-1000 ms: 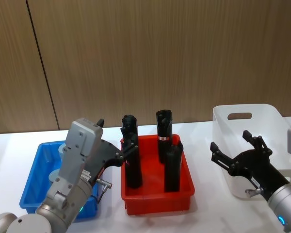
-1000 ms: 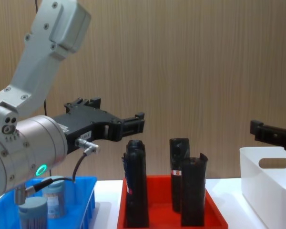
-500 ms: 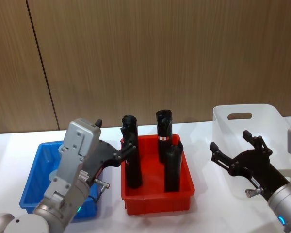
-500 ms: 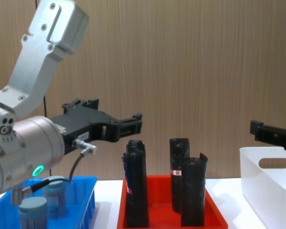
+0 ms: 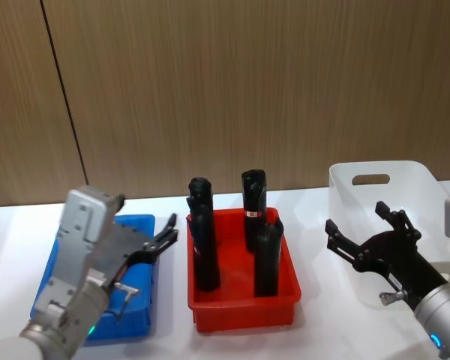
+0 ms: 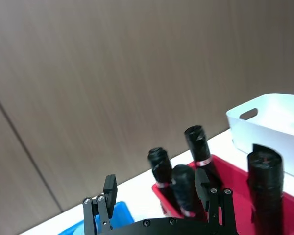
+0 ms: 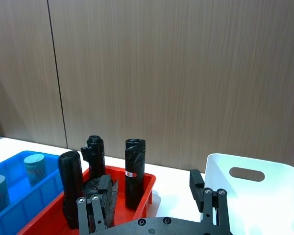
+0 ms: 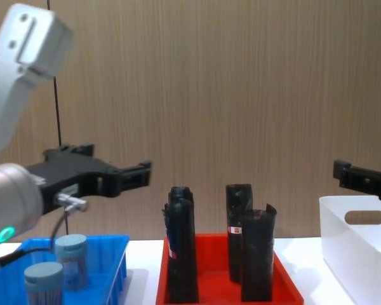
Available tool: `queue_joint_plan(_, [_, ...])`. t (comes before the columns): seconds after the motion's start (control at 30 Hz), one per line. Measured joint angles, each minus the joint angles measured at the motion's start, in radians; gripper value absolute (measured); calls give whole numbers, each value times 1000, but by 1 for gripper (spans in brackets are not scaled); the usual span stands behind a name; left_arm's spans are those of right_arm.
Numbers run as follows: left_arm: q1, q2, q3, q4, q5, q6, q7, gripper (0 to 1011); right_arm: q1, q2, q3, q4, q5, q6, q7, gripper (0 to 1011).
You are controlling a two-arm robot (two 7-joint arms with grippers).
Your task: Pick the cotton swabs from the blue box and place them into the white box.
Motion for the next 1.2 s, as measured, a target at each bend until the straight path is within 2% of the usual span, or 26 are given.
queue_joint_plan(0.4, [54, 58, -52, -10, -154, 72, 67, 1004, 0, 0, 0, 0, 0, 0, 0, 1002])
queue_joint_plan(0.6, [63, 73, -70, 6, -204, 113, 87, 1004, 0, 0, 0, 0, 0, 0, 0, 1002])
queue_joint_plan(0.87, [59, 79, -89, 45, -254, 186, 100, 1004, 0, 0, 0, 0, 0, 0, 0, 1002])
queue_joint_plan(1.2, [25, 64, -102, 111, -282, 258, 97, 1004, 0, 0, 0, 0, 0, 0, 0, 1002])
